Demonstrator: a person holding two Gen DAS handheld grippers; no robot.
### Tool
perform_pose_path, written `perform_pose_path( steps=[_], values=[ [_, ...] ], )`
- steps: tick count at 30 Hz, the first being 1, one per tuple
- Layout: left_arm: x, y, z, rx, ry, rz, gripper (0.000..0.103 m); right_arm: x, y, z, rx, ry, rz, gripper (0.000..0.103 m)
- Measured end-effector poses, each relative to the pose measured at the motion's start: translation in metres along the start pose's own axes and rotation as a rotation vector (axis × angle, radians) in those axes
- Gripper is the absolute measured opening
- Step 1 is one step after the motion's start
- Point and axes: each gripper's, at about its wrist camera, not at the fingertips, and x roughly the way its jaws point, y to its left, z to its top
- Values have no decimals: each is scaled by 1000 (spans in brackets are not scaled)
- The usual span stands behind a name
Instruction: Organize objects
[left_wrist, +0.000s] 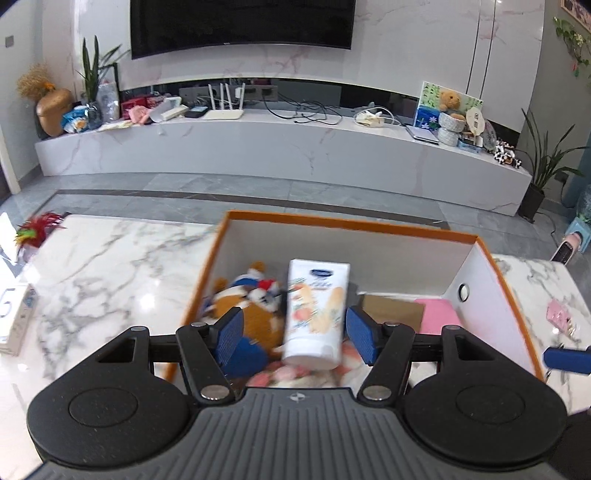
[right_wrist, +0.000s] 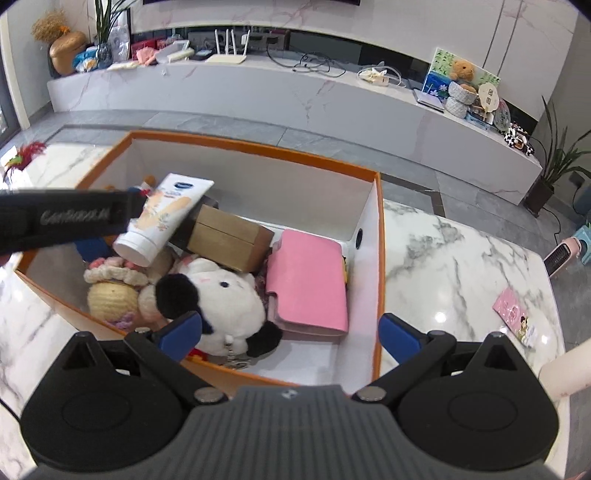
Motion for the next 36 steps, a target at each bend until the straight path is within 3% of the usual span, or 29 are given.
perform_pose_path(
  steps=[8,13,18,24,32,36],
  values=[
    [-34,21,-21,-9,1,54,73,-20,11,-17,105,-28,6,102],
    [-49,32,-29,-33,-11,47,78,-21,24,-33,113,-7,-1,102],
    [-56,31,-36,28,-18,76,89,-24,34,-36,94,-10,-8,102],
    [-55,30,-42,76,-8,131,89,-25,36,-37,82,-12,-18,102],
    [-51,32,-43,40,12,41,92,-22,35,-37,74,-5,-33,102],
    [-47,26,-45,63,28,50,93,-21,34,-36,73,-2,-43,102]
  ],
)
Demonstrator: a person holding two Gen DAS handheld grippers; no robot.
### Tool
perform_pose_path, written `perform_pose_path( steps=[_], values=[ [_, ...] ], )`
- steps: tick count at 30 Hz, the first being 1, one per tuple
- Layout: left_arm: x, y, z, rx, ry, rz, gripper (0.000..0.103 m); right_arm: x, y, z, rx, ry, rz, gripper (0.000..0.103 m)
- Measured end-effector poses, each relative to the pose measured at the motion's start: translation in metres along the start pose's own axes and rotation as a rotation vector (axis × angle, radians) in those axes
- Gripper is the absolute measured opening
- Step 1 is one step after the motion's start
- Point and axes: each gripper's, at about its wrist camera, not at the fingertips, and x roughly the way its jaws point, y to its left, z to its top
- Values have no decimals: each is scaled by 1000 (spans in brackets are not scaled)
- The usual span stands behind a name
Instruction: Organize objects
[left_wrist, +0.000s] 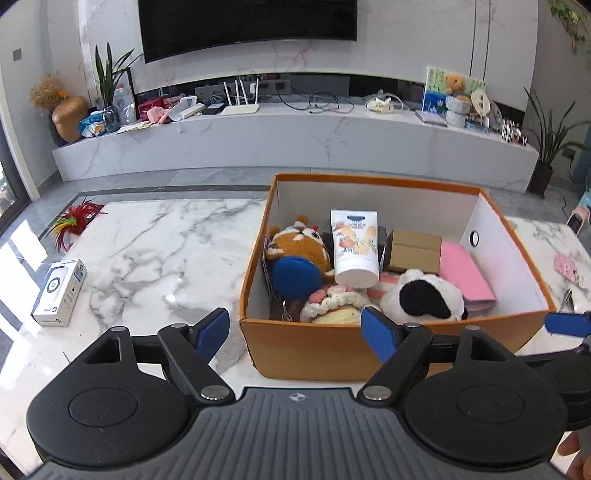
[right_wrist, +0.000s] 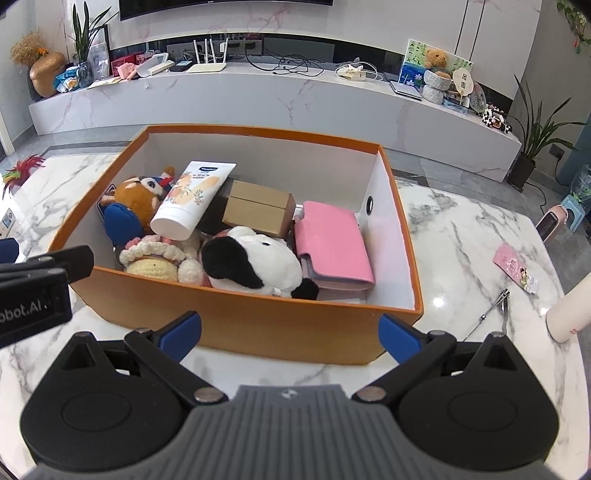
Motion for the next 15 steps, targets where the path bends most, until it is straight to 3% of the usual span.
perform_pose_path(
  steps=[15],
  values=[
    [-6,2,1,-6,-43,10,93,0,0,-1,-13,-3,-4,102]
  ],
)
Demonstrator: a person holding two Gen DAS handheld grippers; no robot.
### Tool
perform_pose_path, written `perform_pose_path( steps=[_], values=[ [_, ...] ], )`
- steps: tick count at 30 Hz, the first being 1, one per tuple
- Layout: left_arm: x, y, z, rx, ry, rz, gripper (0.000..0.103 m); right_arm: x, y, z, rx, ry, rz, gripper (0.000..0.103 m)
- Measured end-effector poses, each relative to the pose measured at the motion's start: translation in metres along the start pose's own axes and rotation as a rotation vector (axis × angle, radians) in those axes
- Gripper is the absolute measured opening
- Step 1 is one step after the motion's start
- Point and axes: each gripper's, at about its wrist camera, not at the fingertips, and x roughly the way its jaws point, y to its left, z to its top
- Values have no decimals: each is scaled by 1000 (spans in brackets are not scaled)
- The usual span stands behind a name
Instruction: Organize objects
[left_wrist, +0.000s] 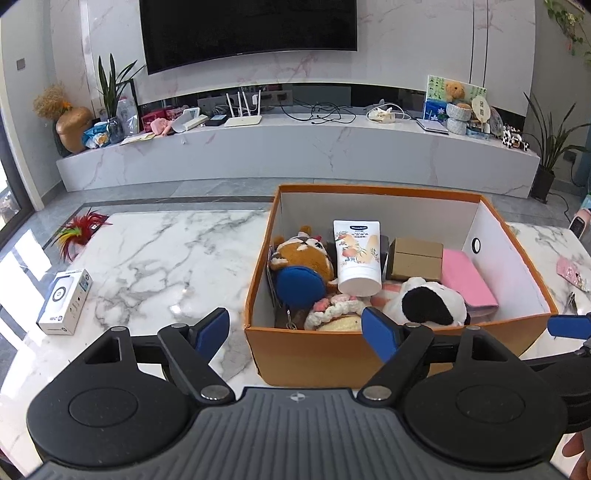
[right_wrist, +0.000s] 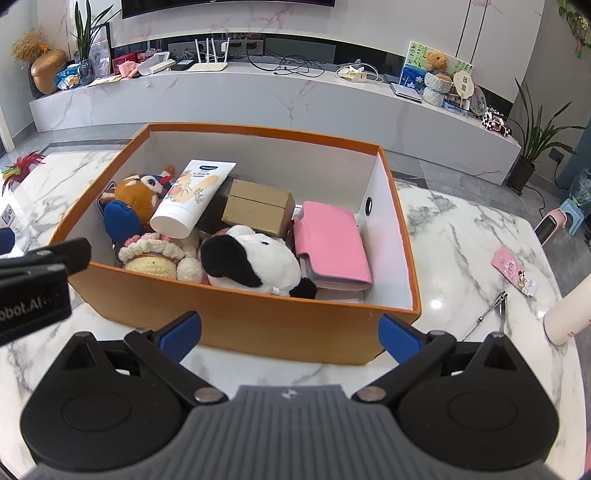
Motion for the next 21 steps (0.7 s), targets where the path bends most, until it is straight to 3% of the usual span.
perform_pose_path(
  steps=[21],
  values=[
    [1,-4,-1,23,5,-1,93,-1,2,0,-7,-2,-4,102]
  ],
)
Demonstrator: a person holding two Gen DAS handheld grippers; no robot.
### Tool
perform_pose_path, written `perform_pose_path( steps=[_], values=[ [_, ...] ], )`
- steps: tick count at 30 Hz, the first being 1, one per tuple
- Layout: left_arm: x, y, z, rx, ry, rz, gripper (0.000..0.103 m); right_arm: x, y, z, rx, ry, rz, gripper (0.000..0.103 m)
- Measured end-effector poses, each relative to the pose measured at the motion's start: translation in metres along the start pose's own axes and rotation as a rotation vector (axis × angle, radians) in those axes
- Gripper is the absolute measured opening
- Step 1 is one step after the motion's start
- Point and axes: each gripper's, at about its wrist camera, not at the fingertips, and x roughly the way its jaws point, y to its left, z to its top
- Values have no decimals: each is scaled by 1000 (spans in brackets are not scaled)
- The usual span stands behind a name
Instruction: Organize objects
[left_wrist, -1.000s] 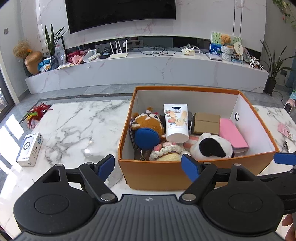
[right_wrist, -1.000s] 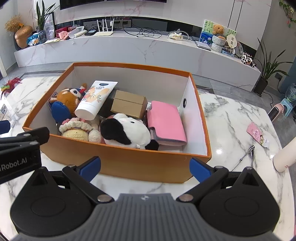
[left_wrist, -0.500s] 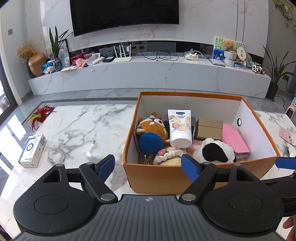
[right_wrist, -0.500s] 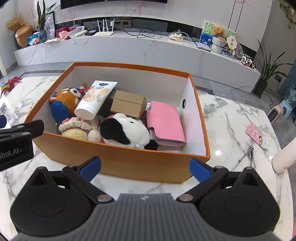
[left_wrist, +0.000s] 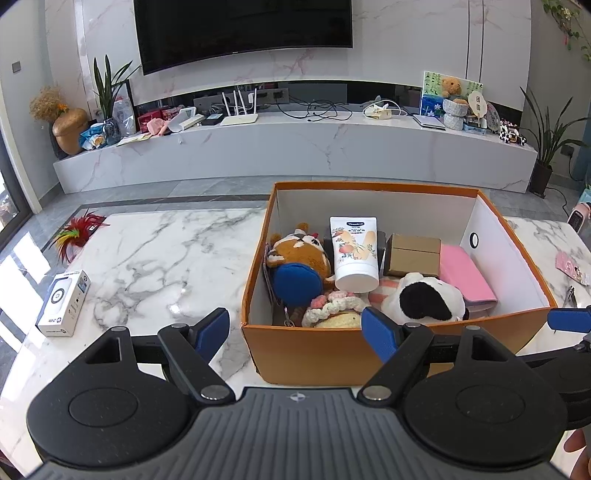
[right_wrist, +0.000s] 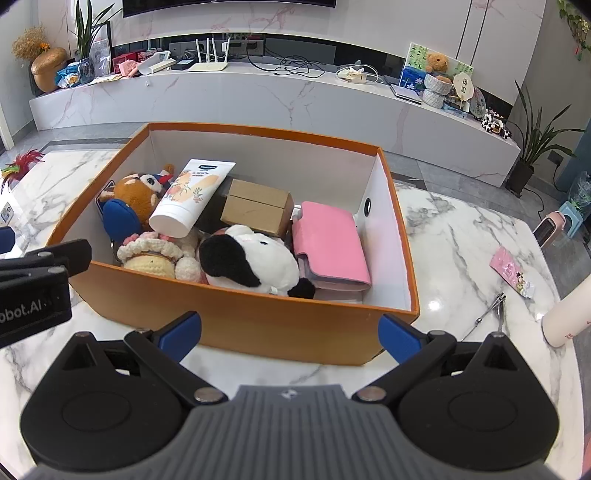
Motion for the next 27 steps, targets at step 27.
perform_pose_path(
  steps=[27],
  values=[
    [0,-1,0,12,1,-8,93,-3,-1,1,-5,-8,-7,102]
  ],
)
